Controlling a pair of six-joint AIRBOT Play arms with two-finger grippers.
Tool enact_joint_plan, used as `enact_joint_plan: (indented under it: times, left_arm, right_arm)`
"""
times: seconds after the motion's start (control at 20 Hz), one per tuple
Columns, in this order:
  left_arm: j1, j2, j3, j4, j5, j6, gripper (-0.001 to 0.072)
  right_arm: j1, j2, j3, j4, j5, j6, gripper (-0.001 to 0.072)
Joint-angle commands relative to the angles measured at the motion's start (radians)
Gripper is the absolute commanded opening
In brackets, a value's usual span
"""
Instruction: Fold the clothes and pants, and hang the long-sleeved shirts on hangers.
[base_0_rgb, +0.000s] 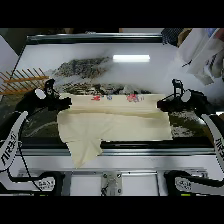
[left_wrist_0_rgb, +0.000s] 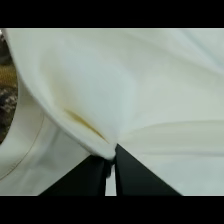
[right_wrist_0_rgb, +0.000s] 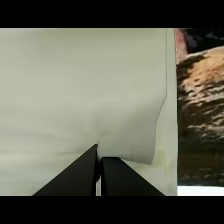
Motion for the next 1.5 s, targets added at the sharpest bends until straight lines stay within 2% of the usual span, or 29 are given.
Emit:
enact_joint_plan:
  times: [0.0,0.05,0.15,0.3,0.4,0.55,0.65,0.7,0.75,0.95,1.2,1.45]
  left_arm:
    - [0.003,0.026,-0.016,-0.003,0.005,-0.018,0.0445]
    - [0.008,0.055,-0.016,-0.003,0.011,-0.025,0.0551]
    - [0.026,0.14,-0.016,0.0,0.01,-0.025,0.0549]
    - [0.069,0.272,-0.018,0.007,-0.12,-0.025,0.055]
    - [0.075,0.35,-0.061,0.006,-0.203,-0.025,0.0549]
    - [0.048,0.468,-0.211,0.001,-0.194,-0.045,0.055]
    - [0.003,0.538,-0.314,-0.004,-0.171,-0.046,0.0549]
    - [-0.02,0.563,-0.351,-0.003,-0.156,-0.056,0.055]
    - [-0.043,0.585,-0.386,-0.003,-0.14,-0.072,0.055]
    - [-0.127,0.635,-0.469,-0.003,-0.111,-0.105,0.055]
    - [-0.163,0.637,-0.475,-0.003,-0.108,-0.115,0.055]
    - [-0.162,0.637,-0.475,-0.002,-0.111,-0.123,0.055]
  right_arm:
    - [-0.001,0.011,-0.018,0.046,0.034,0.0,0.0323]
    - [-0.005,0.027,-0.008,0.057,0.043,0.0,0.0543]
    - [-0.024,0.096,0.026,0.058,0.094,0.0,0.0484]
    - [-0.116,0.25,0.016,0.018,0.233,-0.001,0.0485]
    - [-0.21,0.358,-0.065,-0.021,0.325,0.003,0.0485]
    - [-0.378,0.517,-0.303,-0.019,0.366,0.14,0.0488]
    - [-0.471,0.594,-0.463,0.0,0.337,0.26,0.0494]
    - [-0.501,0.618,-0.525,0.032,0.308,0.29,0.054]
    - [-0.519,0.636,-0.582,0.082,0.268,0.299,0.0542]
    - [-0.482,0.646,-0.718,0.278,0.097,0.286,0.0535]
    - [-0.323,0.627,-0.748,0.318,-0.079,0.285,0.0525]
    - [-0.214,0.54,-0.748,0.325,-0.167,0.284,0.0521]
